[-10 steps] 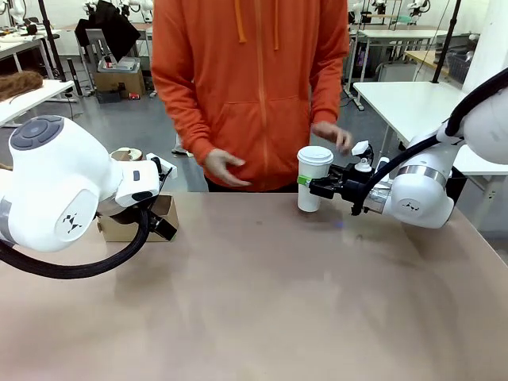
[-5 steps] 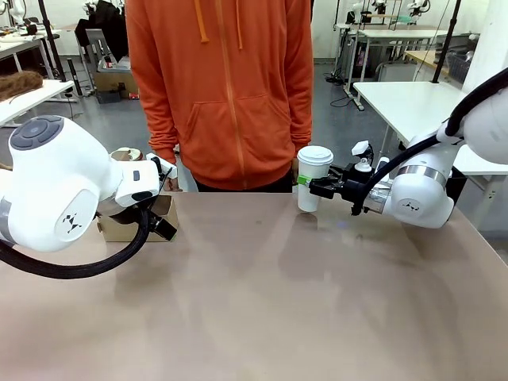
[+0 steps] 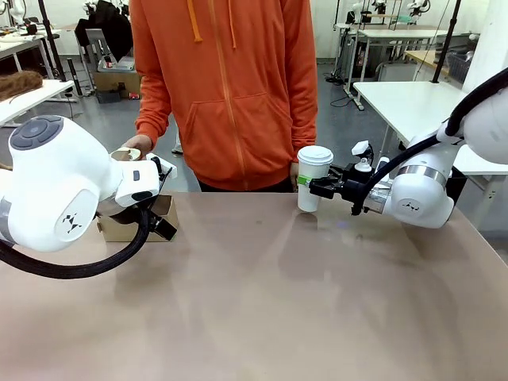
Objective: Pour a drink into a cup and package it in a carrier.
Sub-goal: When a person places the Paper Cup Lid on the 600 ml Paper Cup , lift the 600 ml Paper Cup.
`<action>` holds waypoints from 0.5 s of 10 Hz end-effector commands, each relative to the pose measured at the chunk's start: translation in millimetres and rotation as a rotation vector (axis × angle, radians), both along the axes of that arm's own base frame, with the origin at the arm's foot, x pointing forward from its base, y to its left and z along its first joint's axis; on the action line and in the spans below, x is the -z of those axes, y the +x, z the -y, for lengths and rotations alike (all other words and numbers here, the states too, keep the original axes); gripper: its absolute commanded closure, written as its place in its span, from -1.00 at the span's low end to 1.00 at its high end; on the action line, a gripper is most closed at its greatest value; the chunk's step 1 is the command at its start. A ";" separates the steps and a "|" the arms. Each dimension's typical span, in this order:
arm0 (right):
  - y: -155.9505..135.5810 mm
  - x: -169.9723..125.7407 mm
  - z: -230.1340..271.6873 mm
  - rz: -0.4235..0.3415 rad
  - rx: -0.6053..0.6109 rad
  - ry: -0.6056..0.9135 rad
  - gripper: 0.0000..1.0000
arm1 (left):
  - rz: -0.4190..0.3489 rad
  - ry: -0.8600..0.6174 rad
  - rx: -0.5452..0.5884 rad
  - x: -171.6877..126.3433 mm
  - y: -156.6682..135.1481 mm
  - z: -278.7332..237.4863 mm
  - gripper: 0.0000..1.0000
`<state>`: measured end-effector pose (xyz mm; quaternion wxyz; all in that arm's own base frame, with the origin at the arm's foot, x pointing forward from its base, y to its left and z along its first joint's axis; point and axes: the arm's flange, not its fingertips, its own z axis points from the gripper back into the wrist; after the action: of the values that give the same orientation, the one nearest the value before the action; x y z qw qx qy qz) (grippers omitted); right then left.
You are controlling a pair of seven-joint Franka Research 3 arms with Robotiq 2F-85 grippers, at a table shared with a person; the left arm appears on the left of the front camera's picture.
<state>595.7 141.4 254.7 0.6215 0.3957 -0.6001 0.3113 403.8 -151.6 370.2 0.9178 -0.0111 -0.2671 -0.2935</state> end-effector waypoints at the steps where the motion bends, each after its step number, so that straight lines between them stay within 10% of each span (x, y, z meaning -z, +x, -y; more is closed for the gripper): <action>1: -11.5 -22.2 -9.8 -0.005 0.000 0.015 -0.78 | 0.000 -0.002 0.001 -0.3 -0.2 -0.1 -1.00; 5: -52.3 -134.6 -30.6 0.009 -0.031 0.037 -0.78 | 0.000 -0.002 0.001 -0.3 -0.2 -0.1 -1.00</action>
<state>558.5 169.8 363.2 0.5959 0.4207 -0.6063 0.3167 403.8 -151.9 370.3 0.9177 -0.0111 -0.2672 -0.2937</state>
